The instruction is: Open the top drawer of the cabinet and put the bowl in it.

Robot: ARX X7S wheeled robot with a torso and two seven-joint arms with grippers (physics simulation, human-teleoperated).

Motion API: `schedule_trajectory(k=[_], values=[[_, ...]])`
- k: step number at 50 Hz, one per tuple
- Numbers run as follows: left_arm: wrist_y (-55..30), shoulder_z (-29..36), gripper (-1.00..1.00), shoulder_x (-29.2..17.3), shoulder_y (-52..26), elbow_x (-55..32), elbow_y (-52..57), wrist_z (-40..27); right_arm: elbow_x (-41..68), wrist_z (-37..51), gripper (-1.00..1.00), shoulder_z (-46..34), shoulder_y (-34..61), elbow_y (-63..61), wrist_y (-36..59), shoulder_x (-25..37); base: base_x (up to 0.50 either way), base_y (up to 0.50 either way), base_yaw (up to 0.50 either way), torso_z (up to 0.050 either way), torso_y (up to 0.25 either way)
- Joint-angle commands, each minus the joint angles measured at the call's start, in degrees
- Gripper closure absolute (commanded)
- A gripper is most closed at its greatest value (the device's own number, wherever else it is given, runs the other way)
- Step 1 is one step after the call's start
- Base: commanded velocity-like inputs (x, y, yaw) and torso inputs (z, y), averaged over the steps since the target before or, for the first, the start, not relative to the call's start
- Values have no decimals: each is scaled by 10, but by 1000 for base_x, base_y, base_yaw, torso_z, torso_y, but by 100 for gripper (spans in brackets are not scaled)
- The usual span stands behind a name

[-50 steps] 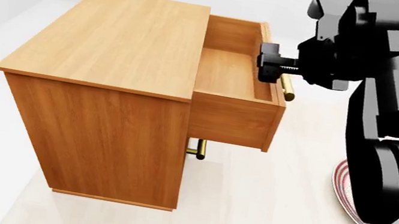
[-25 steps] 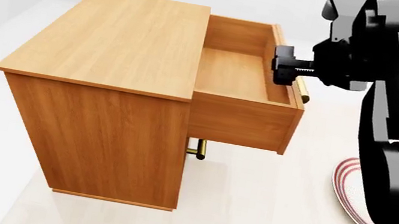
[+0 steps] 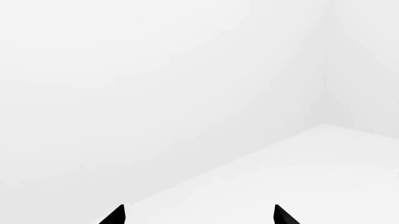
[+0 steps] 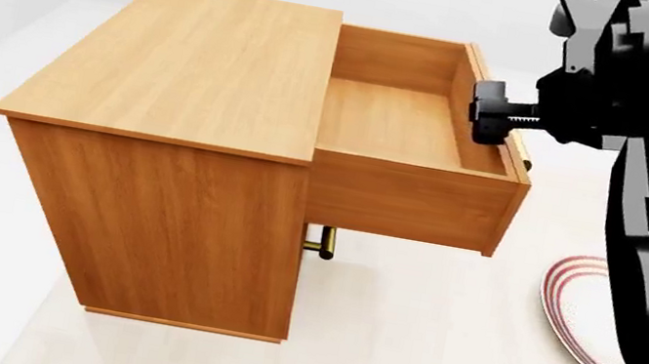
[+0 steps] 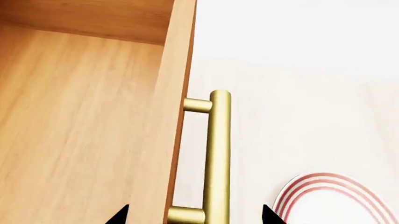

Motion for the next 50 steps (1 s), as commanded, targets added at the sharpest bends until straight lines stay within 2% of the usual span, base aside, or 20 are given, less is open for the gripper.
schedule_trajectory(k=[1, 33, 36, 44, 50], values=[[1, -1, -100, 0, 0, 0, 0, 1, -17, 6, -100, -41, -5, 3, -4, 15, 0, 0, 0, 0, 0], [2, -3, -100, 0, 0, 0, 0, 0, -13, 19, -100, -73, 5, 3, -2, 53, 0, 0, 0, 0, 0], [2, -2, -100, 0, 0, 0, 0, 0, 6, 25, -100, -32, 17, 3, -18, 57, 0, 0, 0, 0, 0], [2, -1, -100, 0, 0, 1, 0, 1, 55, -2, -100, 139, 114, 3, -20, 80, 0, 0, 0, 0, 0], [2, -1, -100, 0, 0, 0, 0, 2, 49, -44, -100, 153, 165, -4, 10, 95, 0, 0, 0, 0, 0]])
